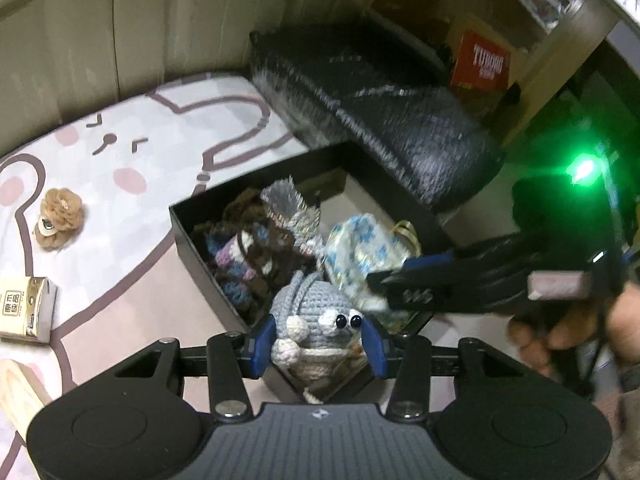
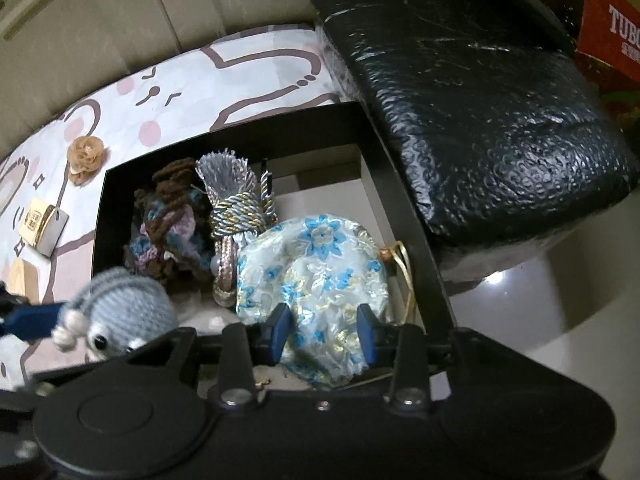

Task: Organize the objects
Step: 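Lower the pouch and mouse into the box and open both tools, then withdraw both open tools up out of the black box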

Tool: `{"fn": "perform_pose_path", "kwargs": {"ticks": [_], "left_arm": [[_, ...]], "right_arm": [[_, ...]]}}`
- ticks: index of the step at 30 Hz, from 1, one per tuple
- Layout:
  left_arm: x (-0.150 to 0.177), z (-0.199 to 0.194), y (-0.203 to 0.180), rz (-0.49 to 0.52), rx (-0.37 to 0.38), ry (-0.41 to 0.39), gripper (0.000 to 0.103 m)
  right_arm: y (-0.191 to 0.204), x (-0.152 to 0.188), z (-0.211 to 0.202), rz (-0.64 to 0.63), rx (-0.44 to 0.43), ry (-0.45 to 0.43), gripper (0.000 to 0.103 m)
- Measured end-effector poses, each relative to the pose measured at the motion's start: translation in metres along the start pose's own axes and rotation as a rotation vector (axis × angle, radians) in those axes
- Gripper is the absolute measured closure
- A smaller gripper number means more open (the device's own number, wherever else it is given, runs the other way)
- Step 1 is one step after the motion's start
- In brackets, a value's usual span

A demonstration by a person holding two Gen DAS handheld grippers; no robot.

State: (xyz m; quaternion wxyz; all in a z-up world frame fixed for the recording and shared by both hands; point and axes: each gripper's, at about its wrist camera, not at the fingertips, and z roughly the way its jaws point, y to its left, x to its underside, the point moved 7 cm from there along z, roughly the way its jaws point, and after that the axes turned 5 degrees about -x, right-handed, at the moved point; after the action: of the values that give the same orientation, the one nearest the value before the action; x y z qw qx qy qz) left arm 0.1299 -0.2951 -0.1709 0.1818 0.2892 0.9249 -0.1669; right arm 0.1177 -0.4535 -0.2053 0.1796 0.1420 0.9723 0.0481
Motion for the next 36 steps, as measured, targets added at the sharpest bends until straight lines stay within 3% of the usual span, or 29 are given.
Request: {"fn": "perform_pose_path", "kwargs": {"ticks": [5,10,27,33,36], "left_arm": [[0.002,0.002,-0.002,0.014,-0.002,-0.002,0.05],[-0.001,-0.005,-0.004,0.019,-0.029,-0.027,0.034],[-0.004,-0.023,0.012,-0.057,-0.049,-0.063,0.038],[0.006,-0.014,0.016,-0.076,-0.029,0.004,0.049],[0.012,-0.007,0.02,-0.101,-0.014,0.033,0.049]], "right_arm": [[-0.003,-0.001,-0.006,0.023,-0.009,-0.009,0.065],[-0.005,-0.002,-0.016,0.049,-0.024,-0.031,0.065],[-0.002,0.0,-0.045,0.037,-0.021,-0.081,0.065],[-0.001,0.002,-0.049,0.037,-0.015,-0.085,0.065],[0.0,0.002,-0.052,0.035,-0.019,-0.089,0.065]]}}
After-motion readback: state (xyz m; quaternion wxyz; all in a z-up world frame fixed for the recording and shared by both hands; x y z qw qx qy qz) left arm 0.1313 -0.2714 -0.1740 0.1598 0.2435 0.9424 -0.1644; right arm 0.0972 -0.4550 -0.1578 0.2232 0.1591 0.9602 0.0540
